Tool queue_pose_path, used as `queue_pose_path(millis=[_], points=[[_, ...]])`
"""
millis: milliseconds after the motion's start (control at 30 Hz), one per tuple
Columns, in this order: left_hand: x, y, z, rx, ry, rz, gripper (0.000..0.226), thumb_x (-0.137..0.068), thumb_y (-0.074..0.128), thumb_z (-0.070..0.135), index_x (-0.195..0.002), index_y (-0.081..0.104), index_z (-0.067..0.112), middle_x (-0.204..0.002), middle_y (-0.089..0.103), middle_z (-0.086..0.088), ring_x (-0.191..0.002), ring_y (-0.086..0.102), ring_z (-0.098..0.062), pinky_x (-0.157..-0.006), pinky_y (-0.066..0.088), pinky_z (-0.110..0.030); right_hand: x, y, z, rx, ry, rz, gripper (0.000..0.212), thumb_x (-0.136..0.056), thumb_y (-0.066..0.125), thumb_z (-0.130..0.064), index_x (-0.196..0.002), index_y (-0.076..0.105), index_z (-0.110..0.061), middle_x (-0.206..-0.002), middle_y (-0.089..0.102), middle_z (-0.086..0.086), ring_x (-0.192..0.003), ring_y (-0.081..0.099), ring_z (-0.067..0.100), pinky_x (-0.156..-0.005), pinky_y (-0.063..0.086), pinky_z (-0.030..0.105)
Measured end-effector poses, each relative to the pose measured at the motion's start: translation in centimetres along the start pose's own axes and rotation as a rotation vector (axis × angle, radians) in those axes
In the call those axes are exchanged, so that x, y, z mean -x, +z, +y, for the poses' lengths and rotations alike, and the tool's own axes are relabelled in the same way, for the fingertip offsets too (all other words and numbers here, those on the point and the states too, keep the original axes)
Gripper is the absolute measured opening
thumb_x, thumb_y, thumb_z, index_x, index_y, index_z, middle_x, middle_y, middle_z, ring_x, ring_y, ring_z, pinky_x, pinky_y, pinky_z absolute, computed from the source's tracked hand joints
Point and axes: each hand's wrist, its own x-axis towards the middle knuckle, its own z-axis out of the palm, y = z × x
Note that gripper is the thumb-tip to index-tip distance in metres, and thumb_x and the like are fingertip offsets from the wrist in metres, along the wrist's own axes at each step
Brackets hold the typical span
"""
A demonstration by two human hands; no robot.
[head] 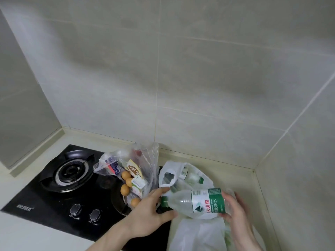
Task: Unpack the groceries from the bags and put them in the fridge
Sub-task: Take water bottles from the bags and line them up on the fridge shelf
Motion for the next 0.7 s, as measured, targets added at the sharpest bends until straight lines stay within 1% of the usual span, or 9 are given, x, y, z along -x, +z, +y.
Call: queue_pose_path(millis=[67,133,267,367,467,500,567,633,700], points=[[0.1,-0.1,1.1,0.187,0.046,0.094,0.060,-0.080,0.087,0.036,-0.132,0.057,0.030,-0.123,0.067,0.014,-0.111,0.065,-0.002,-0.094,0.055,-0.023,0.3,0.9,0.0,-0.122,0.133,-0.099,0.042,-0.077,0.069,-0.037,-0.108,0.072,-0.008,-0.092,0.072,0.015,-0.079,0.060,0.024,-0.067,0.045,0.036],[0.3,-0.8,2.3,0.297,0.072,0.270,0.047,-0.080,0.087,0.015,-0.119,0.063,0.022,-0.108,0.072,0.013,-0.094,0.069,-0.004,-0.080,0.055,-0.017,0.4,2.1,0.4,-0.179,0.272,-0.192,0.037,-0.088,0.062,-0.034,-0.113,0.073,-0.008,-0.092,0.072,0.015,-0.079,0.059,0.024,-0.066,0.046,0.033],[1.2,-2.7,3.6,0.347,0.115,0.441,0.037,-0.078,0.086,0.006,-0.109,0.066,0.013,-0.086,0.071,0.007,-0.063,0.061,-0.008,-0.055,0.051,-0.022,-0.8,4.3,2.2,-0.107,0.482,-0.481,0.040,-0.100,0.053,-0.039,-0.127,0.067,-0.014,-0.110,0.074,0.021,-0.090,0.068,0.035,-0.079,0.058,0.044],[2.4,-3.3,3.5,0.231,0.133,0.465,0.035,-0.078,0.087,0.009,-0.107,0.070,0.019,-0.092,0.071,0.005,-0.071,0.065,-0.011,-0.063,0.057,-0.024,-4.2,6.5,2.3,0.289,0.367,-0.555,0.032,-0.106,0.048,-0.046,-0.121,0.065,-0.024,-0.120,0.072,0.007,-0.108,0.071,0.030,-0.095,0.060,0.047],[3.5,-3.8,2.6,-0.054,0.081,0.449,0.033,-0.082,0.083,0.042,-0.112,0.070,0.041,-0.100,0.074,0.011,-0.083,0.070,-0.012,-0.078,0.059,-0.033,-9.4,8.1,3.2,0.609,0.178,-0.456,0.034,-0.089,0.063,-0.056,-0.110,0.060,-0.029,-0.120,0.062,-0.011,-0.116,0.063,0.019,-0.100,0.054,0.042],[3.9,-4.0,2.3,-0.140,0.058,0.435,0.035,-0.081,0.078,0.051,-0.113,0.066,0.047,-0.102,0.073,0.016,-0.087,0.071,-0.008,-0.080,0.059,-0.034,-11.1,8.4,3.8,0.701,0.154,-0.435,0.038,-0.086,0.065,-0.053,-0.117,0.055,-0.033,-0.122,0.057,-0.012,-0.121,0.058,0.019,-0.099,0.050,0.037],[4.6,-4.5,1.8,-0.181,0.031,0.421,0.034,-0.083,0.074,0.054,-0.115,0.064,0.050,-0.104,0.073,0.021,-0.093,0.071,-0.003,-0.084,0.058,-0.034,-14.1,8.8,4.5,0.909,0.127,-0.407,0.060,-0.090,0.064,-0.039,-0.144,0.045,-0.025,-0.143,0.048,-0.002,-0.135,0.050,0.024,-0.095,0.043,0.031],[5.3,-4.8,1.6,-0.154,0.023,0.432,0.032,-0.087,0.078,0.041,-0.115,0.065,0.047,-0.108,0.073,0.023,-0.100,0.071,-0.003,-0.090,0.057,-0.033,-16.3,9.1,5.2,1.103,0.106,-0.391,0.082,-0.090,0.064,-0.033,-0.160,0.026,-0.016,-0.162,0.034,0.006,-0.145,0.042,0.028,-0.103,0.045,0.034],[5.9,-4.9,1.5,-0.142,-0.008,0.449,0.032,-0.088,0.080,0.030,-0.114,0.067,0.044,-0.109,0.073,0.024,-0.103,0.070,-0.002,-0.093,0.057,-0.031,-18.3,9.3,6.4,1.234,0.098,-0.395,0.091,-0.090,0.064,-0.033,-0.164,0.014,-0.014,-0.168,0.023,0.010,-0.152,0.030,0.029,-0.117,0.038,0.038]])
